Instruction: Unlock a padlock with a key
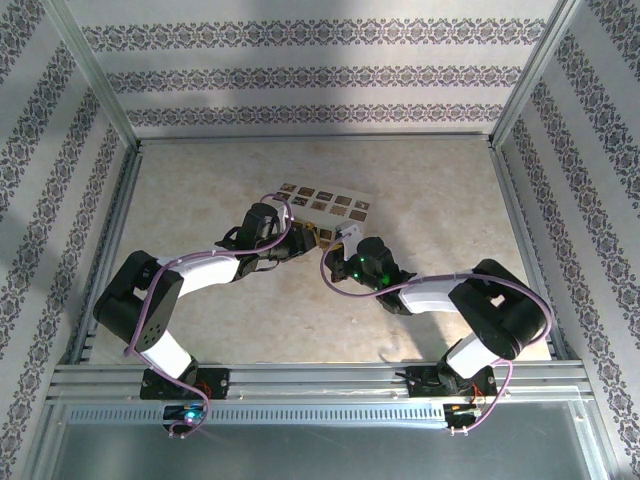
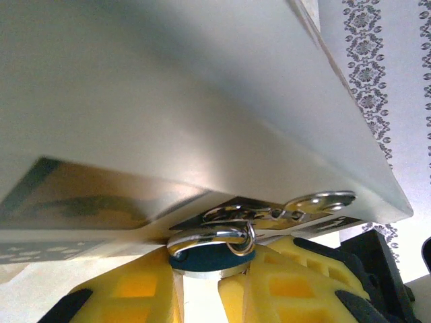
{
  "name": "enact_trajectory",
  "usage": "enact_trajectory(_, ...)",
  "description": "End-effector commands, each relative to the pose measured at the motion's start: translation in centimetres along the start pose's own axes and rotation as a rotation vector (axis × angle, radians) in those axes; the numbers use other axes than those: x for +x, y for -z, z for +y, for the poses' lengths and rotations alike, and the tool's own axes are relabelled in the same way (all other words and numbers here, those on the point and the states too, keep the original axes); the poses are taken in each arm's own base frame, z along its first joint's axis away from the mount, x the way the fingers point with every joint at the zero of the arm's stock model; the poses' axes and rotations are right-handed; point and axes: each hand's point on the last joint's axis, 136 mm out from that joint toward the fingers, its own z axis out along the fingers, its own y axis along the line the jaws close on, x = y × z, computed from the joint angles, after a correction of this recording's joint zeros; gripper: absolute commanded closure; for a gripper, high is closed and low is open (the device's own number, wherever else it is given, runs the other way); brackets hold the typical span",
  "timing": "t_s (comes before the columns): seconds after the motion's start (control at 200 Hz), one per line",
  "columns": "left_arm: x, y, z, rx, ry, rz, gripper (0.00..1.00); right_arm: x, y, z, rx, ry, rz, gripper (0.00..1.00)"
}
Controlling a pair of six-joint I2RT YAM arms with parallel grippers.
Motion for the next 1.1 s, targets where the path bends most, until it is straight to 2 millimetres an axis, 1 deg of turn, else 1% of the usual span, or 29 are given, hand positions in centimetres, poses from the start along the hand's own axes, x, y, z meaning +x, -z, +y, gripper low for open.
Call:
enact_trajectory(0.0,0.3,0.3,-3.1,0.096,-0.019,0.031,0.77,-4.0,-0.6,1.3,-0.04,0.029,-0.122,0.98)
enact_trajectory(0.075,0.3,0.3,-3.1,0.097,-0.02,0.031,0.77,-4.0,-0.9,1.4,-0.044,0.033,-0.122,0.98)
enact_trajectory(0.23,0.4,0.3,-3.2,0.097,-0.019,0.032,0.77,-4.9,-1.2,1.5,-0.052,0.03,-0.149,0.98)
enact_trajectory(0.405,0.3,0.3,-3.1,0.095,-0.018,0.03,0.77,-6.1,-1.1,2.0,-0.083,0.03,-0.19,0.98)
enact_trajectory(0.525,0.4,0.3,-3.1,0.094,-0.019,0.033,0.77,-6.8,-0.6,2.3,-0.109,0.033,-0.226,0.98)
enact_trajectory(0.61,0.5,0.2,-3.0,0.091,-0.018,0.035,0.77,-7.1,-0.2,2.3,-0.121,0.032,-0.24,0.98)
enact_trajectory(0.75,0.5,0.2,-3.1,0.096,-0.019,0.038,0.77,-7.0,-0.1,1.2,-0.103,0.038,-0.238,0.98)
enact_trajectory(1.004,0.5,0.2,-3.2,0.098,-0.017,0.037,0.77,-7.3,-1.0,2.0,-0.126,0.059,-0.235,0.98)
enact_trajectory(1.099,0.4,0.2,-3.3,0.102,-0.015,0.038,0.77,-7.7,-1.2,2.0,-0.128,0.059,-0.252,0.98)
